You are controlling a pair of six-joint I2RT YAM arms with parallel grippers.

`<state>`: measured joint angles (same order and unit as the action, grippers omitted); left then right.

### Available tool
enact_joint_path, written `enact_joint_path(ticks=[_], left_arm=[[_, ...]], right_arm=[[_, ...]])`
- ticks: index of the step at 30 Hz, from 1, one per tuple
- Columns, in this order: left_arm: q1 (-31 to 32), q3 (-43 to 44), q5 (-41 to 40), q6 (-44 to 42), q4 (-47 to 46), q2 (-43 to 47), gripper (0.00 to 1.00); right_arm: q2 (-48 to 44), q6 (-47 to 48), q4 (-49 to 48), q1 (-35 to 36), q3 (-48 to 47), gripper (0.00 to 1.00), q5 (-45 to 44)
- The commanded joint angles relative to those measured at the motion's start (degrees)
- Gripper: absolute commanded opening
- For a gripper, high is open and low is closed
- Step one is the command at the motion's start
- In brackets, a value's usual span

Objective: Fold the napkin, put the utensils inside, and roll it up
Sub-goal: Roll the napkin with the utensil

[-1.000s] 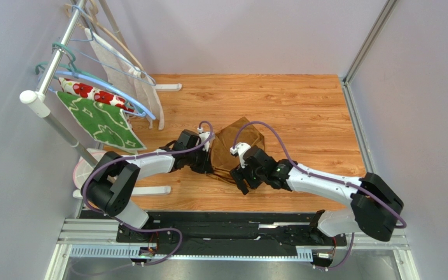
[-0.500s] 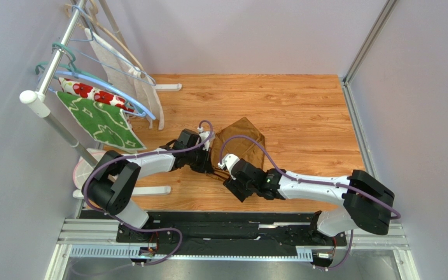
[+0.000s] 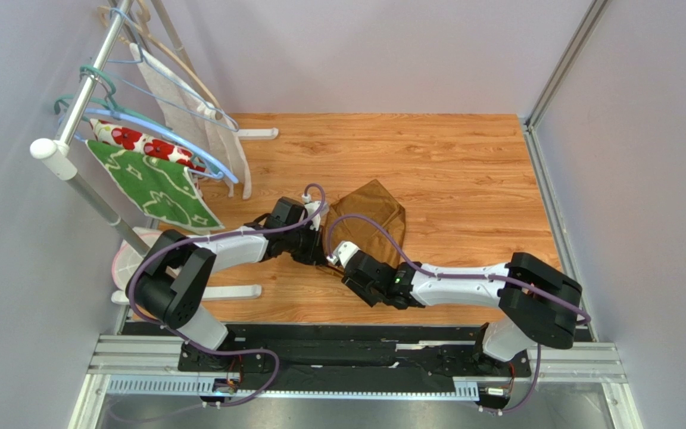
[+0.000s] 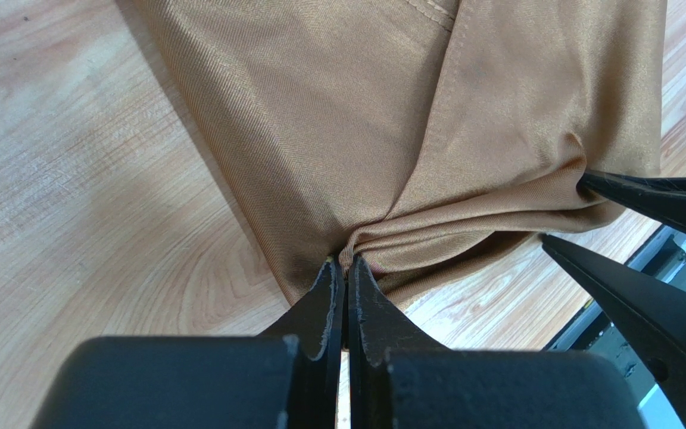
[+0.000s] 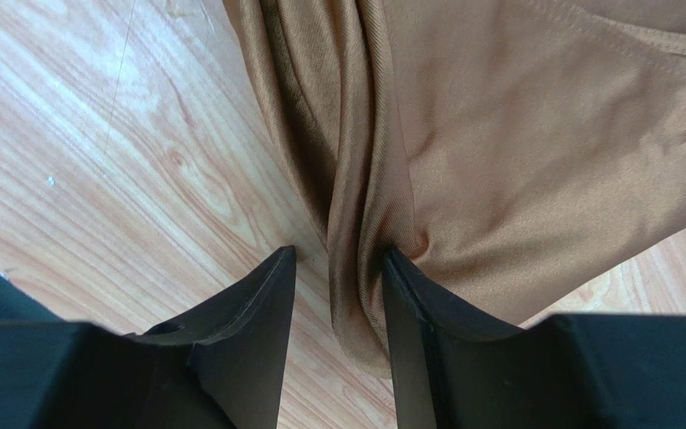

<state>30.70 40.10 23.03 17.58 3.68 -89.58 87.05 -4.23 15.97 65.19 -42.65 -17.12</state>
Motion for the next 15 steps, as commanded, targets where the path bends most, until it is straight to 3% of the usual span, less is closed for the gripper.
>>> enact_joint_path(ticks=[1, 3, 6, 10, 15], left_arm=[[-0.29, 0.95, -0.79, -1.50, 0.80, -1.21, 0.00], [-0.38, 0.95, -0.62, -1.41, 0.80, -1.21, 0.00], [-0.46, 1.04, -0.44, -1.59, 0.71, -1.04, 0.00], [-0.64, 0.95, -0.35, -1.50, 0.80, -0.68, 0.00], [-0.99, 0.77, -0.26, -0.71, 0.63, 1.42, 0.00]], right_arm=[[3.03, -1.13, -0.24, 0.38, -1.99, 0.43, -3.35], [4.00, -1.31, 0.73, 0.38, -2.96, 0.43, -3.62], [5.85, -2.27, 1.87, 0.38, -3.92, 0.33, -3.27], [8.75, -3.15, 3.89, 0.20, -5.50, 0.07, -0.81], [9.02, -3.42, 6.35, -0.06, -6.30, 0.00, 5.60]])
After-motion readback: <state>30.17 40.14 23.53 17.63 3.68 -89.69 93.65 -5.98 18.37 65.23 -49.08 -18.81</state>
